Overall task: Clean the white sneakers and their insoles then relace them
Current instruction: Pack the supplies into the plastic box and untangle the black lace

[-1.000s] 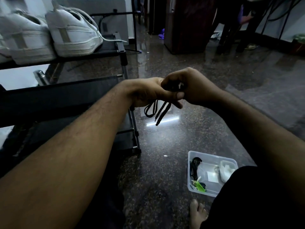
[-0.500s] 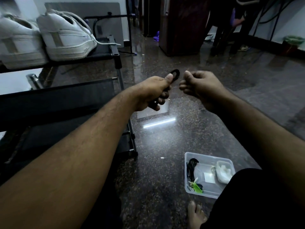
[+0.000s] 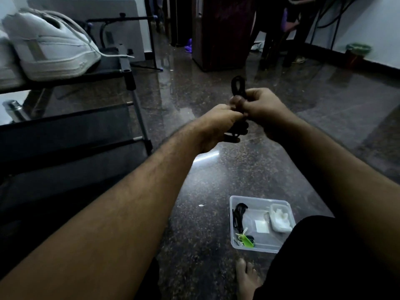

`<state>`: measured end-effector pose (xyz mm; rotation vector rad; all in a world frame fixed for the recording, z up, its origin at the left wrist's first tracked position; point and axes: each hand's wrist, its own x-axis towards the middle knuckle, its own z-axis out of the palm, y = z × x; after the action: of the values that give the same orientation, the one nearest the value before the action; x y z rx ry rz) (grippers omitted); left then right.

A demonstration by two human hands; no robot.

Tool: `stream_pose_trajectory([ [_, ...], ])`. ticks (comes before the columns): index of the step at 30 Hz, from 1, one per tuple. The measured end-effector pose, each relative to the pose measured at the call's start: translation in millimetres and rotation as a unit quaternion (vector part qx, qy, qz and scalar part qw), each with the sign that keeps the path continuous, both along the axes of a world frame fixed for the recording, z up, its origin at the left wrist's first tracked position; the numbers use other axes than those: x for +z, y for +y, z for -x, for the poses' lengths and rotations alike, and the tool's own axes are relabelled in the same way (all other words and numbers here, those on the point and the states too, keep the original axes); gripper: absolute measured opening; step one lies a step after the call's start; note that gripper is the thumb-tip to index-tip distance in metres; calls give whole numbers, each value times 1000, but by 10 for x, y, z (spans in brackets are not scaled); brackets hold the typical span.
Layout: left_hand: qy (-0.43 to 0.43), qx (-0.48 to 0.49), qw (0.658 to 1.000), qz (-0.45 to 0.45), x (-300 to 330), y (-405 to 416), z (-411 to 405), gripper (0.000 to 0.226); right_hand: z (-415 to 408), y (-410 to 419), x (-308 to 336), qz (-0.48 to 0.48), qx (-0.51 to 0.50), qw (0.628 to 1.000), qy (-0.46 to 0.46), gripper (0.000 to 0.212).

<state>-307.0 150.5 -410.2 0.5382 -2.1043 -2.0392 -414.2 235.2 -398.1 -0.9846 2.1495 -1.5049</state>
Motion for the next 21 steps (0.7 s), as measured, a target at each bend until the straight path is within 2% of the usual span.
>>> stream_pose_trajectory([
  [4, 16, 106, 993, -41, -426, 152, 214, 3, 402, 197, -25, -16, -87, 996, 16, 17],
  [6, 19, 175, 981, -77, -834, 269, 233, 3, 560, 398, -281, -52, -90, 995, -2, 22],
  [7, 9, 196, 978, -76, -1081, 357, 216, 12, 612, 525, -522, -78, -80, 993, -23, 23],
  [10, -41, 169, 984, -23, -1860, 675, 74, 30, 487, 926, -1456, -152, -48, 980, -118, 21],
  [15, -149, 93, 981, 85, -3113, 1029, -213, 32, 2, 1308, -2932, -241, -62, 940, -234, 18],
  [17, -189, 68, 971, 132, -3343, 999, -269, 36, -80, 1337, -3263, -230, -99, 926, -283, 17],
  [21, -212, 78, 956, 187, -3512, 837, -173, 37, -18, 1273, -3622, -223, -153, 913, -306, 17],
])
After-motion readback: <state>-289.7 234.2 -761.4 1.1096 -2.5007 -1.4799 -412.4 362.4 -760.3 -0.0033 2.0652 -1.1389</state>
